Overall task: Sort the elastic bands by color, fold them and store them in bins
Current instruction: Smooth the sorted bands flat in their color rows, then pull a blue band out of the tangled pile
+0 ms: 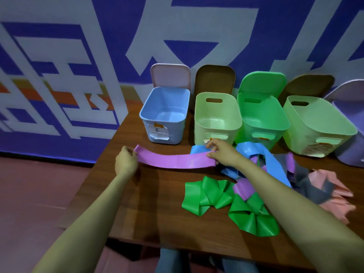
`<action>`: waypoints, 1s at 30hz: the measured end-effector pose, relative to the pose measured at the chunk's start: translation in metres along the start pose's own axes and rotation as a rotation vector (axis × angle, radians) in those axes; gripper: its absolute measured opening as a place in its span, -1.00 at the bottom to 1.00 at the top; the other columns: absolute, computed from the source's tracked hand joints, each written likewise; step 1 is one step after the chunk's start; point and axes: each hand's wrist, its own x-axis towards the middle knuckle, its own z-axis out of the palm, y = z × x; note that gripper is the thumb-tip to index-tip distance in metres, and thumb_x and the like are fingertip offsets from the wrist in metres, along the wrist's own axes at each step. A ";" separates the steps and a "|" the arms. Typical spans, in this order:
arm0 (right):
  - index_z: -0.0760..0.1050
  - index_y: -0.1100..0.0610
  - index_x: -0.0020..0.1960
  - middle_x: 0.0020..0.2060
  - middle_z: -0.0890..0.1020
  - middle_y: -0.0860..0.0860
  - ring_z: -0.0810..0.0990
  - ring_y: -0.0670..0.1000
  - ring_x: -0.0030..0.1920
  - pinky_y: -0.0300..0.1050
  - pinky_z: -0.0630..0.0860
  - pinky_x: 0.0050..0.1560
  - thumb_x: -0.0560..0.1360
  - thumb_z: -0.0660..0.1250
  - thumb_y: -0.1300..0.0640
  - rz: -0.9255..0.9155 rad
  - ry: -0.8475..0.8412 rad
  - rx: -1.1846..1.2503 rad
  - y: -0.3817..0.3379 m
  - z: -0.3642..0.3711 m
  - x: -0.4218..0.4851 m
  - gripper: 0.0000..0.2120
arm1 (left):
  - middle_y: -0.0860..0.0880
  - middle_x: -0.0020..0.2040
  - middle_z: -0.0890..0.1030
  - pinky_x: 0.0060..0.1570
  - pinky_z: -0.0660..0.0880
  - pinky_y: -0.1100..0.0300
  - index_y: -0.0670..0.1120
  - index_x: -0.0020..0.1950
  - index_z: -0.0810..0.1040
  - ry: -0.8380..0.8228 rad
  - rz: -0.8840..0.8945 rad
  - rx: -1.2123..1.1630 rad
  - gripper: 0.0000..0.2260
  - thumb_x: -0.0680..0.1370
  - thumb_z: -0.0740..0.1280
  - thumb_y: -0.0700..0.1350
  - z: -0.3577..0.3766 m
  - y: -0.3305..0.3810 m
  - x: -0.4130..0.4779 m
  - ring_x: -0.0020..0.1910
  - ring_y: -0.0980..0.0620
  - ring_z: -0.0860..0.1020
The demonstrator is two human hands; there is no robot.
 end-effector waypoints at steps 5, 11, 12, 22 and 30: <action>0.50 0.22 0.05 -0.13 0.59 0.16 0.52 0.08 -0.12 -0.11 0.41 -0.06 0.46 0.33 0.28 -0.011 0.069 -0.120 -0.004 0.038 0.027 -0.83 | -0.25 0.14 0.54 0.19 0.37 -0.06 -0.20 0.14 0.47 0.113 -0.030 0.027 -0.80 0.59 0.18 -0.14 -0.001 -0.012 0.024 0.22 -0.25 0.42; 0.48 0.21 0.04 0.01 0.59 0.19 0.54 0.19 0.05 -0.02 0.45 0.02 0.47 0.30 0.27 -0.064 0.059 -0.295 0.004 0.059 0.041 -0.85 | -0.24 0.17 0.54 0.20 0.34 -0.08 -0.20 0.19 0.48 0.101 0.000 0.163 -0.78 0.61 0.18 -0.13 0.006 -0.017 0.047 0.23 -0.25 0.42; 0.47 0.21 0.03 0.01 0.59 0.20 0.53 0.20 0.05 0.00 0.45 0.01 0.47 0.28 0.27 -0.073 0.066 -0.327 0.006 0.060 0.041 -0.85 | -0.25 0.16 0.55 0.18 0.34 -0.08 -0.21 0.18 0.48 0.098 0.011 0.193 -0.78 0.61 0.17 -0.13 0.009 -0.019 0.048 0.21 -0.26 0.42; 0.39 0.22 0.23 0.18 0.41 0.19 0.40 0.22 0.19 0.04 0.41 0.02 0.50 0.20 0.30 -0.092 0.143 -0.658 0.012 0.069 0.032 -0.70 | -0.26 0.28 0.39 0.23 0.29 -0.08 -0.22 0.29 0.40 0.058 0.066 0.273 -0.68 0.60 0.21 -0.07 0.017 -0.026 0.041 0.26 -0.24 0.32; 0.57 0.20 0.02 -0.05 0.55 0.18 0.50 0.23 0.03 0.03 0.44 0.00 0.38 0.36 0.24 -0.196 0.138 -0.769 -0.003 0.073 0.005 -0.79 | -0.18 0.20 0.51 0.14 0.32 -0.01 -0.16 0.24 0.49 -0.066 0.612 0.448 -0.71 0.59 0.23 -0.05 0.046 0.007 -0.032 0.19 -0.19 0.43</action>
